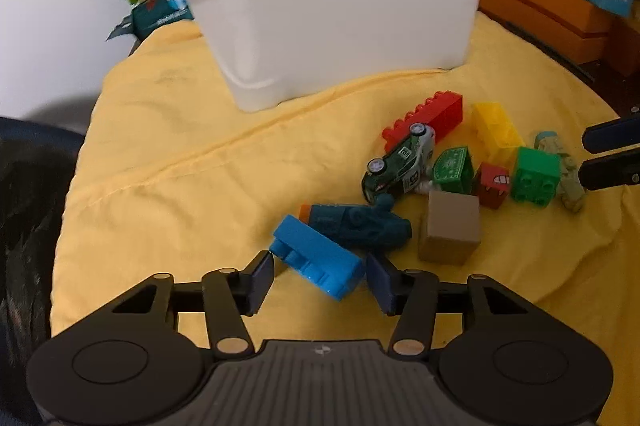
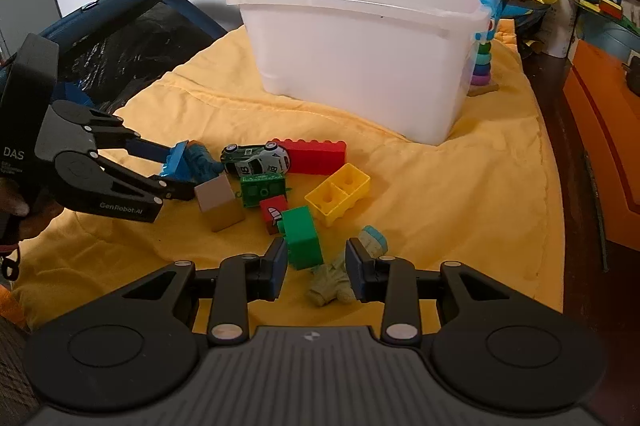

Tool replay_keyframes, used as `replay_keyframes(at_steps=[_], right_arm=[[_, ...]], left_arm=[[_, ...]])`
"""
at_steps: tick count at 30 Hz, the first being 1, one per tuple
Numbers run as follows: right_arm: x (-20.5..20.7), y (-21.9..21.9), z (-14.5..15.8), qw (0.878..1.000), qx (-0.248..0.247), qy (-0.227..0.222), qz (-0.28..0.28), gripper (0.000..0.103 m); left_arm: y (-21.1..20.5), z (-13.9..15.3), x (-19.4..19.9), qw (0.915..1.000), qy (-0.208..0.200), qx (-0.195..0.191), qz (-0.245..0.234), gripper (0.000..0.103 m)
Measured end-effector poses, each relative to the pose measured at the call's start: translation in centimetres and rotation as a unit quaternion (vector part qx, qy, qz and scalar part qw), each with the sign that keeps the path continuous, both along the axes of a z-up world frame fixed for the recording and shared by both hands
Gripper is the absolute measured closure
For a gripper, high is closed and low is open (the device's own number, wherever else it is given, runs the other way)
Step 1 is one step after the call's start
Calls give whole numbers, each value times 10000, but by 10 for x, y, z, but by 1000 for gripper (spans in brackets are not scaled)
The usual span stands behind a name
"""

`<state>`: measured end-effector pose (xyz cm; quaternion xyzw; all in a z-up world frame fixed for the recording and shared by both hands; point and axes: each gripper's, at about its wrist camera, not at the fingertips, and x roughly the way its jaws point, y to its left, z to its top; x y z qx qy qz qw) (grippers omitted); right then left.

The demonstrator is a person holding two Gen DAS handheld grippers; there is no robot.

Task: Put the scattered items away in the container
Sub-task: 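Grasp the blue brick with the left tool while the right tool grasps the green brick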

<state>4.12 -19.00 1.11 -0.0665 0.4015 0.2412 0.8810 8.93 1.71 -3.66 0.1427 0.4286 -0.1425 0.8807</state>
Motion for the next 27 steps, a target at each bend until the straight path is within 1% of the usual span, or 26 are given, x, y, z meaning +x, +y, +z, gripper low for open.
replay_keyframes(at_steps=[1,2,3,5,8,10,11,13,14,15,16,17,18,20,21,22,23,24,27], right_arm=[[0,-1,0,10000,-11,4,-23,67],[-1,-2,-1,10000,-24,22,-54,67],[-1,-3,-1,10000,-30,39,-84,67],[-2,-5,-1,9999,-19,60,-140,66],[-1,-5,-3,9999,13,101,-127,66],[-1,-3,-5,9999,25,125,-77,66],[-1,-2,-5,9999,34,124,-49,66],[-1,-1,-6,9999,44,130,-1,66],[0,0,-6,9999,43,136,11,66],[0,1,-7,9999,40,143,17,66],[0,2,-7,9999,37,157,24,66],[1,3,-7,9999,34,160,40,66],[0,4,-7,9999,36,149,53,66],[1,4,-6,9999,65,123,60,66],[1,4,-6,9999,93,114,64,66],[1,4,-6,9998,116,112,77,66],[2,5,-7,9998,120,120,105,66],[3,7,-7,9998,100,132,149,66],[4,18,-5,9990,-69,-29,434,66]], left_arm=[[1,1,2,10000,39,-28,9,64],[1,1,3,10000,71,-13,-30,70],[1,3,2,9998,88,85,-139,70],[1,7,-5,9980,2,438,-449,70],[6,13,-20,9899,-113,1044,-955,70],[9,16,-31,9799,-117,1436,-1382,70],[9,15,-35,9730,-67,1646,-1614,70],[6,10,-48,9560,23,2047,-2103,69],[2,9,-55,9491,-35,2163,-2291,68],[-1,10,-61,9466,-83,2152,-2398,67],[-2,13,-66,9480,-81,2033,-2447,65],[-3,17,-68,9524,-52,1863,-2413,60],[-1,20,-69,9587,-35,1687,-2289,59],[5,28,-65,9770,36,1215,-1751,57],[10,30,-61,9859,116,899,-1405,57],[15,31,-57,9924,197,579,-1072,57],[20,31,-52,9964,262,311,-737,57],[22,29,-49,9984,326,113,-451,57],[27,17,-39,9977,500,-400,237,57]])
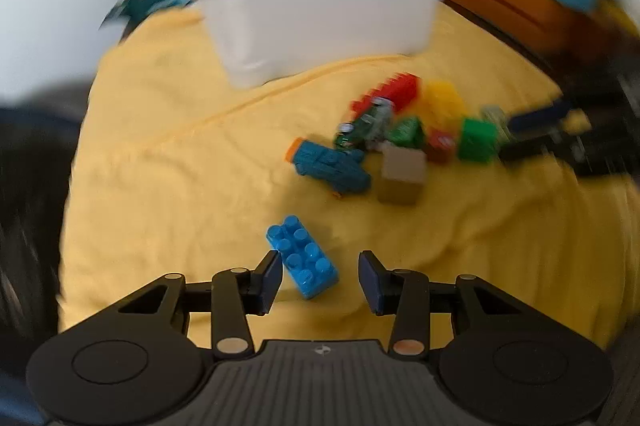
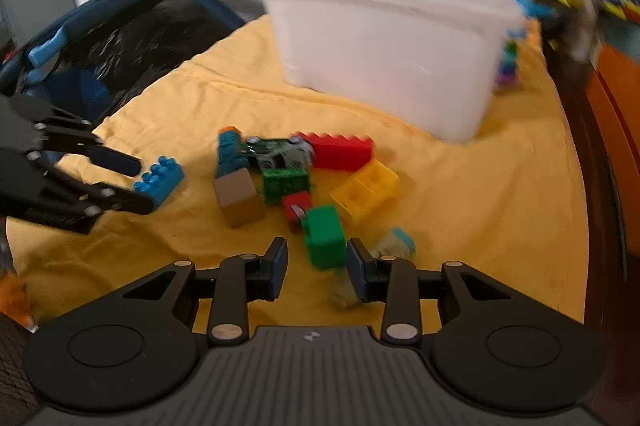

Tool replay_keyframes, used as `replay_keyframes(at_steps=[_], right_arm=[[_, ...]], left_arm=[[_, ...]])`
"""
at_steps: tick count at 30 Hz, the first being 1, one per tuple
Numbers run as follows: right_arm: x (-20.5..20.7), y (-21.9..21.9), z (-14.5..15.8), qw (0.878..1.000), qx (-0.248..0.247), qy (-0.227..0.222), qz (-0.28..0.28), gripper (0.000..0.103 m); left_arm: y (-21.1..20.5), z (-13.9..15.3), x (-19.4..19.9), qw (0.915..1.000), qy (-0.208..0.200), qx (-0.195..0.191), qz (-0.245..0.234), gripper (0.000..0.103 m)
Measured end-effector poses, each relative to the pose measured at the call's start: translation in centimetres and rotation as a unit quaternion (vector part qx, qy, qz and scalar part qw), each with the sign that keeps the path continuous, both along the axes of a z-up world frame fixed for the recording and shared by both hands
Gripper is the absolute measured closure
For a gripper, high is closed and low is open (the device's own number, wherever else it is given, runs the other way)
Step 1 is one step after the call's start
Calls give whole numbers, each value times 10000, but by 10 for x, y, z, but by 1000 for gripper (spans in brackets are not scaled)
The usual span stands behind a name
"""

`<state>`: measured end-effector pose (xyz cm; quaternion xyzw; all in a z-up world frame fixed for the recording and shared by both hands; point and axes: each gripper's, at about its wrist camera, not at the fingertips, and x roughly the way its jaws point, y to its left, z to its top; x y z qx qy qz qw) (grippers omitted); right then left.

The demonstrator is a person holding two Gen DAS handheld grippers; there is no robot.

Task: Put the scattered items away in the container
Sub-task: 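Grasp the blue brick with the left tool while the right tool grasps the green brick, then carry both bricks over the bin and open both tools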

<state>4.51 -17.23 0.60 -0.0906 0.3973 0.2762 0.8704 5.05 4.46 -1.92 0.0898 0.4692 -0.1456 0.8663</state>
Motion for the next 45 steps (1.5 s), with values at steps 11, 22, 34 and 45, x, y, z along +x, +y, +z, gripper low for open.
replay_keyframes(at_steps=[11,22,34,45], right_arm=[[5,29,-19,9900,-1234,-625,276,78],[10,31,-35,9885,-1352,-474,484,69],[2,21,-29,9972,-618,151,388,69],[32,7,65,9951,-136,-979,-1,69]], left_arm=[[-3,-16,-4,9989,58,-135,455,72],[-4,-14,2,9997,34,-60,227,71],[1,-9,-1,9994,-190,-178,232,76],[-9,122,47,9864,-1596,-361,-163,76]])
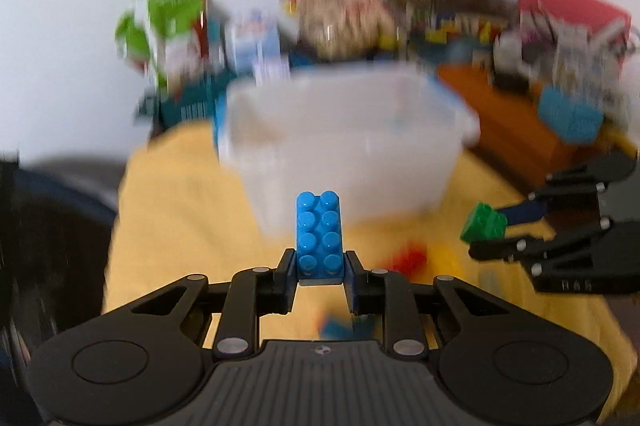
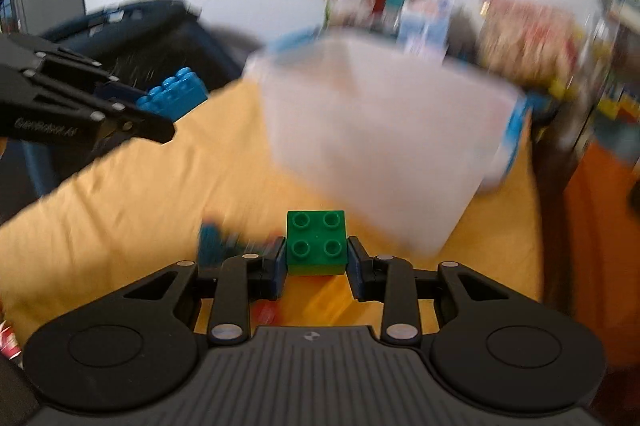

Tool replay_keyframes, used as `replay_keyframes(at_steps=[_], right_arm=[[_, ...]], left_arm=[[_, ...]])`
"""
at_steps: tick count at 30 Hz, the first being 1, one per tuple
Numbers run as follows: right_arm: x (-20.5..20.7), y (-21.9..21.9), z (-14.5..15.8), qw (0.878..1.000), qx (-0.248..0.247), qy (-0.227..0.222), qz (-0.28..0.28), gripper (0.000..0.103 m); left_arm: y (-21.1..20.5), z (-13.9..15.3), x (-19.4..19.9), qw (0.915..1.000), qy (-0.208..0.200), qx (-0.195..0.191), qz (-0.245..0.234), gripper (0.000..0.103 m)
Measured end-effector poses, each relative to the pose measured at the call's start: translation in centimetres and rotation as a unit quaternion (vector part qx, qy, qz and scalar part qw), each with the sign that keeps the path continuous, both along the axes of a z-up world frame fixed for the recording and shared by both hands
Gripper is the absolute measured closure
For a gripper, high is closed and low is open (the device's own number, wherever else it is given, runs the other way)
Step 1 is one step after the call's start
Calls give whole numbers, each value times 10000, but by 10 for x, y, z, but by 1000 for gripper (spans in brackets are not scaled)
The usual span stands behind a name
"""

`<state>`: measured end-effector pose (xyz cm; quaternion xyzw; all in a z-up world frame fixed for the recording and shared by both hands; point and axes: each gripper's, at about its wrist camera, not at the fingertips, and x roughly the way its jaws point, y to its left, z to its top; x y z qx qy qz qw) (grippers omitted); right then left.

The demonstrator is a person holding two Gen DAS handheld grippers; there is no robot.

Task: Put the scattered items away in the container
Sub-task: 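Carry both bricks over the bin and open both tools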

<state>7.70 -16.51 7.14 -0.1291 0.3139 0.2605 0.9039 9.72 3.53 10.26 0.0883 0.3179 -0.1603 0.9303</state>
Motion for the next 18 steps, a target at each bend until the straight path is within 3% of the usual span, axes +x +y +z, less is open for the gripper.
replay_keyframes(at_steps=[5,8,13,15,18], right_arm=[[47,-1,43,9980,180,-475,-375,69],[85,0,55,9961,286,-490,-674,69],[152,5,37,9914,229,47,-1290,68],[159,2,26,9900,310,242,-1357,63],[158,0,18,9893,418,326,-1359,60]], left_arm=[[-31,31,66,9987,-458,202,13,76],[-47,26,108,9994,-292,191,51,76],[-69,-17,164,9975,391,559,186,75],[-71,-33,171,9961,635,586,204,58],[-69,-38,163,9974,479,522,125,58]])
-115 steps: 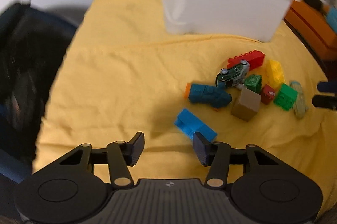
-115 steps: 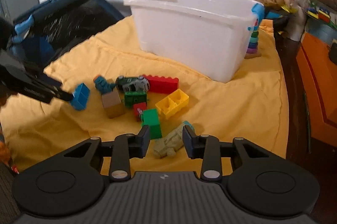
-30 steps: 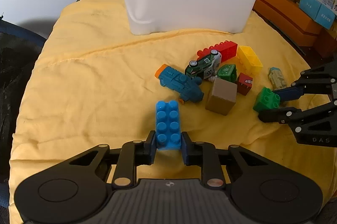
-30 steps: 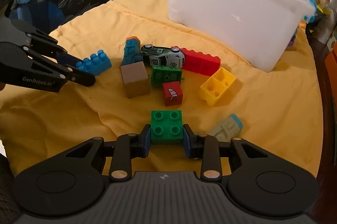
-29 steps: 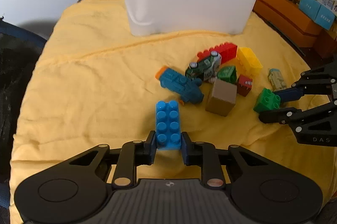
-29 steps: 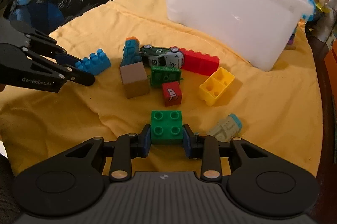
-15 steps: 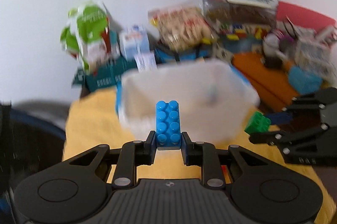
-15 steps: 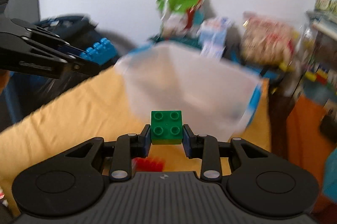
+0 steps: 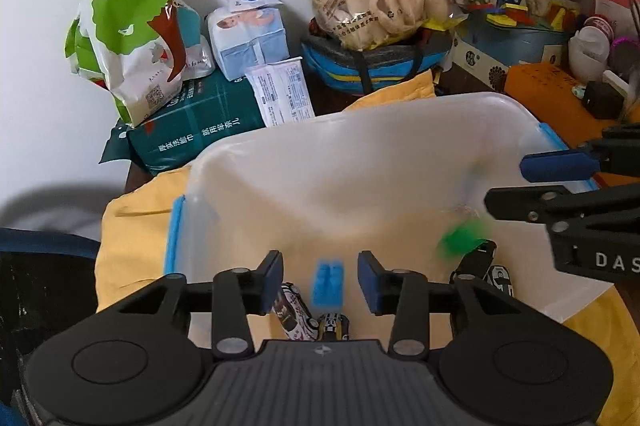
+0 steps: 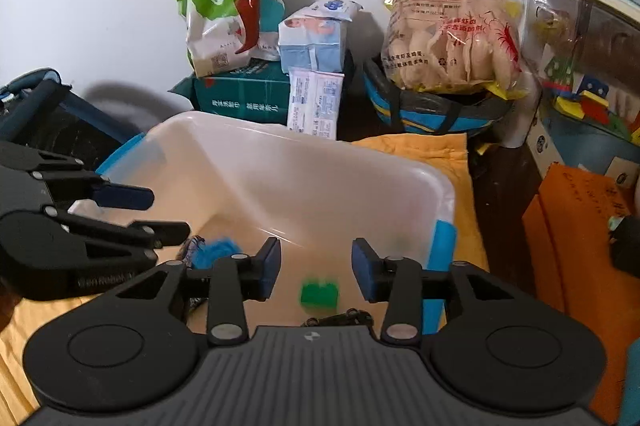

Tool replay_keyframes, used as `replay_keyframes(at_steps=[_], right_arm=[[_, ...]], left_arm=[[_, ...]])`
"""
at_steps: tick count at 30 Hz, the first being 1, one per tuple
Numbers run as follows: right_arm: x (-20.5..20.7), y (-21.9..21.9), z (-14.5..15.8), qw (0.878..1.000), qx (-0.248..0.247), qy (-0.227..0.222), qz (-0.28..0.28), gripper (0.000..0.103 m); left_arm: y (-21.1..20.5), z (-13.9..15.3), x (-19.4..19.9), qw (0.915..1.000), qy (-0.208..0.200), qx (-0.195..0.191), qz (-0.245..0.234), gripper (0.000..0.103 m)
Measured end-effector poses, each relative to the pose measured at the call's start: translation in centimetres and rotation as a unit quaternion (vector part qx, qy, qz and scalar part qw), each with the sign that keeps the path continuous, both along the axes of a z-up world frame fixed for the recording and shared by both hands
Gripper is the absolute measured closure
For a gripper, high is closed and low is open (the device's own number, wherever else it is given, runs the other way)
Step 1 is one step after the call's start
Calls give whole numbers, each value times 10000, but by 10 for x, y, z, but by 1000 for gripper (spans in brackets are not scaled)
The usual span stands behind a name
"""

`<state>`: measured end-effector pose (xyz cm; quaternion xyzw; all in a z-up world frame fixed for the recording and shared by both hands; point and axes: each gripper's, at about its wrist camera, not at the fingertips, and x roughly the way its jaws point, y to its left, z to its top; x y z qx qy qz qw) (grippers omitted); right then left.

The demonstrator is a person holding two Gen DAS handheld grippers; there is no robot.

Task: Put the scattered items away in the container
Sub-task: 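Carry both bricks over the bin and open both tools, then move both tools back to the pile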

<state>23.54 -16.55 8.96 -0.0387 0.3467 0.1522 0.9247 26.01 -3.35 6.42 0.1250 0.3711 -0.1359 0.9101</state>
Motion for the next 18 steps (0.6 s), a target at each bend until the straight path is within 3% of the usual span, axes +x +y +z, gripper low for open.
replay_keyframes(at_steps=[5,8,9,14,18], right_arm=[[-25,-9,26,9980,266,-521,219,60],[-50,-16,40,9956,301,-801,381,60],[-59,-18,40,9953,284,-823,421,60],[-109,-24,17,9950,-111,-659,743,59],[-141,-33,-22,9979,-85,-55,639,59]], left_arm=[[22,30,-38,9979,-551,-329,47,55],[41,42,-71,9955,-773,-552,7,35],[45,41,-79,9952,-809,-549,10,34],[60,7,-129,9990,-384,-243,2,34],[72,-42,-159,9990,299,-59,340,35]])
